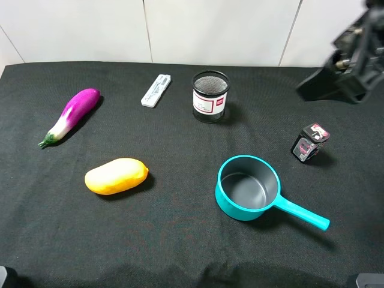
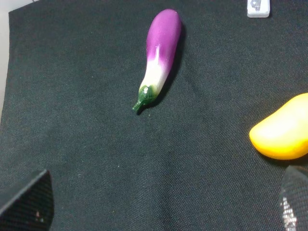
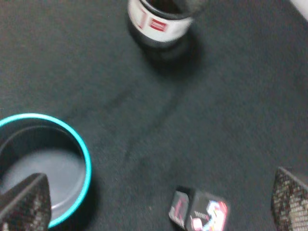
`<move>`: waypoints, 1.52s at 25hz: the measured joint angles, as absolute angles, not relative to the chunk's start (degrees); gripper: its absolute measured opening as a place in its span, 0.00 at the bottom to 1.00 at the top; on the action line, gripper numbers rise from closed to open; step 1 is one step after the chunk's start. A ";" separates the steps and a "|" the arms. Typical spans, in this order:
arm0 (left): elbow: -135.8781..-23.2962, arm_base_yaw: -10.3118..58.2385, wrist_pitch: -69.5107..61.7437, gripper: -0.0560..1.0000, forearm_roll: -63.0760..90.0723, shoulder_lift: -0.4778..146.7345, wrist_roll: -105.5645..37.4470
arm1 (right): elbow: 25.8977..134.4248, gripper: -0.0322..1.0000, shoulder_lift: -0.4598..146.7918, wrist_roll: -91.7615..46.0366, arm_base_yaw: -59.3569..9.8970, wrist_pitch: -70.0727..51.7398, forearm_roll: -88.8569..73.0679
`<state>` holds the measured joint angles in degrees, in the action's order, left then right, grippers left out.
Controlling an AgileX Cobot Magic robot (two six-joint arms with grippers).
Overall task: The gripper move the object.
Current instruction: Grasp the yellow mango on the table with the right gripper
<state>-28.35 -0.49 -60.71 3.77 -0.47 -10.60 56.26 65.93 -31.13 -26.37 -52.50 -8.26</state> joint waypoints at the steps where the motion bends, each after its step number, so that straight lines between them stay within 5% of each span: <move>1: -28.35 -0.49 -60.71 0.99 3.77 -0.47 -10.60 | 56.91 0.70 67.24 -31.13 -27.58 -52.44 -8.18; 22: -28.35 -0.49 -60.71 0.99 3.77 -0.47 -10.60 | 74.81 0.70 91.92 -31.31 -46.96 -55.36 -5.12; 38: -28.35 -0.49 -60.71 0.99 3.77 -0.47 -10.60 | 84.05 0.70 103.28 -33.03 -55.06 -56.84 -6.13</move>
